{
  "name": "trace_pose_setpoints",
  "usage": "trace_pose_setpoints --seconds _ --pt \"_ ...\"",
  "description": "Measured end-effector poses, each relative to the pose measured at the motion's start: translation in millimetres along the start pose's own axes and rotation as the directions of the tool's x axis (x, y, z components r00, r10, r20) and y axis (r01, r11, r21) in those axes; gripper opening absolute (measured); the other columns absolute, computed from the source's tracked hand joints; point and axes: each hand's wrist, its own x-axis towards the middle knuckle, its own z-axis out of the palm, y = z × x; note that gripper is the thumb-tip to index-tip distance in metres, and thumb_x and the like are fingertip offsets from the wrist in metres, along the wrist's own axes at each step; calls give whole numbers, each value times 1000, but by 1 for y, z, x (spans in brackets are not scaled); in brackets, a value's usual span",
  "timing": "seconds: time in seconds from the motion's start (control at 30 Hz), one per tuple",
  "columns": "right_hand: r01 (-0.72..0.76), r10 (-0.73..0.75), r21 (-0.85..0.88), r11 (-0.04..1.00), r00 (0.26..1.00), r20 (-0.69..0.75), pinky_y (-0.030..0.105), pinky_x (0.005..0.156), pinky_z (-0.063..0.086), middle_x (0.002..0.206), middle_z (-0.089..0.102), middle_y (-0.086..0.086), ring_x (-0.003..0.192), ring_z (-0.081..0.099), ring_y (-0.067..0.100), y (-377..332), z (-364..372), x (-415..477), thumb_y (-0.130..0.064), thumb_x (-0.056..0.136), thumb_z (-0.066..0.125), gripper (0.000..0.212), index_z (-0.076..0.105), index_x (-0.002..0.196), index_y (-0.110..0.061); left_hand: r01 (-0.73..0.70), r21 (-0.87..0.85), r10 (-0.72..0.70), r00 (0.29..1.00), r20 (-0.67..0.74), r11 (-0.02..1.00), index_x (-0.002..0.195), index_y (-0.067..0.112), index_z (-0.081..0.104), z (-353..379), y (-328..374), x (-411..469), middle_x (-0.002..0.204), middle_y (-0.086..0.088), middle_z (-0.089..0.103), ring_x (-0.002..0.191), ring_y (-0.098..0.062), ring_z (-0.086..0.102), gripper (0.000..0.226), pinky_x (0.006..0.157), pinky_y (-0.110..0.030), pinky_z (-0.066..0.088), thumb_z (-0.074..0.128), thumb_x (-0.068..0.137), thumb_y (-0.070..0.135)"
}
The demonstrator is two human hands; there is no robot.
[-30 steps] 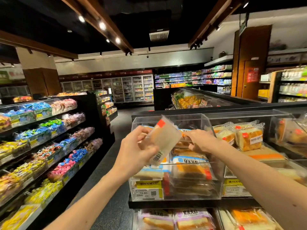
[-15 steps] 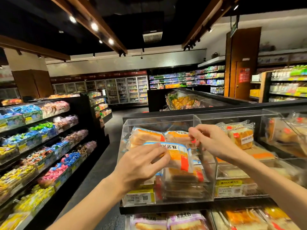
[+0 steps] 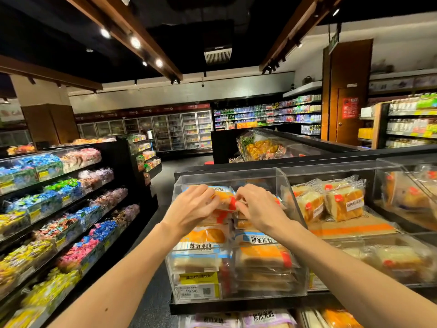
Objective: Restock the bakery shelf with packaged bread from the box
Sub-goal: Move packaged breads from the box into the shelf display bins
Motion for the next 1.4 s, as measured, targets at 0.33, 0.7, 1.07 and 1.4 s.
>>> trace_pose_setpoints --seconds 0.33,0.7,1.07,1.4 --pt "-62 65 -120 991 998 26 39 87 40 115 65 11 109 56 30 -20 23 29 -21 101 48 24 63 115 -10 150 168 -196 931 308 974 91 15 72 9 -7 -11 80 -1 62 74 -22 59 25 60 -33 43 84 73 27" --pt "-10 12 21 1000 994 -111 40 86 47 108 67 6 104 60 26 -25 12 -8 -29 96 58 26 65 116 -14 506 -144 -436 831 345 850 98 10 67 -36 2 -18 98 -9 67 88 -32 63 11 67 -41 48 65 89 17" --pt "335 -341 177 926 940 7 35 70 56 95 68 -1 89 65 24 -171 69 -129 -42 82 53 34 65 104 -20 735 -214 -579 650 492 644 98 20 65 -212 35 -162 89 1 63 85 -25 61 36 72 -39 52 45 89 49" --pt "655 -825 508 560 382 417 40 52 56 102 65 14 81 67 35 -388 198 -331 -34 62 88 58 68 109 -8 811 542 -801 -167 575 220 97 22 63 -479 239 -388 84 -8 68 70 -35 66 30 58 -40 57 49 80 43"
